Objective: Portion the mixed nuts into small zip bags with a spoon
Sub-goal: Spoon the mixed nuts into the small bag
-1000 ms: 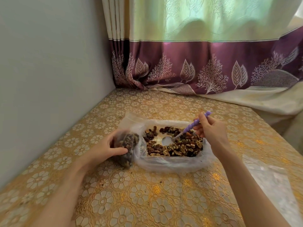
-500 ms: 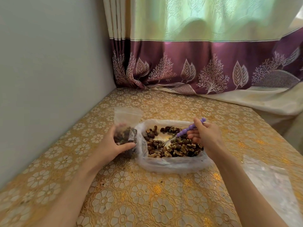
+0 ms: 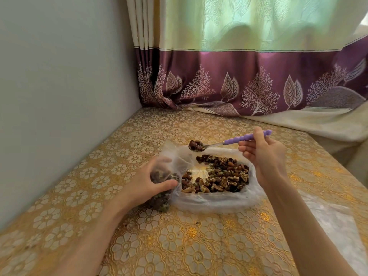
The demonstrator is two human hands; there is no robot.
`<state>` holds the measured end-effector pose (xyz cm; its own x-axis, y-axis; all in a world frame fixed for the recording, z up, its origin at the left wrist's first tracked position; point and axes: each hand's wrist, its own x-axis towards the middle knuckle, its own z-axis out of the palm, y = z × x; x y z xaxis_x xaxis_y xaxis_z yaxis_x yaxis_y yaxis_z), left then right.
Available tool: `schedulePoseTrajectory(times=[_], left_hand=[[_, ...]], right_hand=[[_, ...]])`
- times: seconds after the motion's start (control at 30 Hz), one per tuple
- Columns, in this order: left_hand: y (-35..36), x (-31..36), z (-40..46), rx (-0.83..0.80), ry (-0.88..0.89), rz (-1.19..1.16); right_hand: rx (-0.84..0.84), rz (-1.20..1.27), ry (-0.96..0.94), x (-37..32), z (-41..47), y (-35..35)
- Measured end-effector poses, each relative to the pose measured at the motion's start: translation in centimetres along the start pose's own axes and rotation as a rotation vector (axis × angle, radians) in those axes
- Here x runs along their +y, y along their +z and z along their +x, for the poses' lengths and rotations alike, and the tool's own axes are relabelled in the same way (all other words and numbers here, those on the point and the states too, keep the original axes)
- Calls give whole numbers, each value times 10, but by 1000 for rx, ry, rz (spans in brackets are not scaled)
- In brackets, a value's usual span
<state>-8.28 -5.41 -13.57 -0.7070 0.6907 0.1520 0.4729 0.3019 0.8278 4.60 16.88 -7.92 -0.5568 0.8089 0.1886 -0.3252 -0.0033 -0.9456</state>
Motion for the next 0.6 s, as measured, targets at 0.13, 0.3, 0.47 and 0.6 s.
schedulePoseTrajectory(times=[0.13, 0.3, 0.47, 0.6], left_hand=[[0, 0, 1, -9, 2, -17], [0, -2, 0, -43, -33, -87], [-1, -2, 0, -82, -40, -138], [-3, -3, 0, -98, -40, -105]], right_hand=[[-41, 18, -89, -8, -9, 8], [-191, -14, -187, -12, -25, 24], [-366, -142, -374, -13, -38, 35], [-352, -147, -398, -12, -36, 33]])
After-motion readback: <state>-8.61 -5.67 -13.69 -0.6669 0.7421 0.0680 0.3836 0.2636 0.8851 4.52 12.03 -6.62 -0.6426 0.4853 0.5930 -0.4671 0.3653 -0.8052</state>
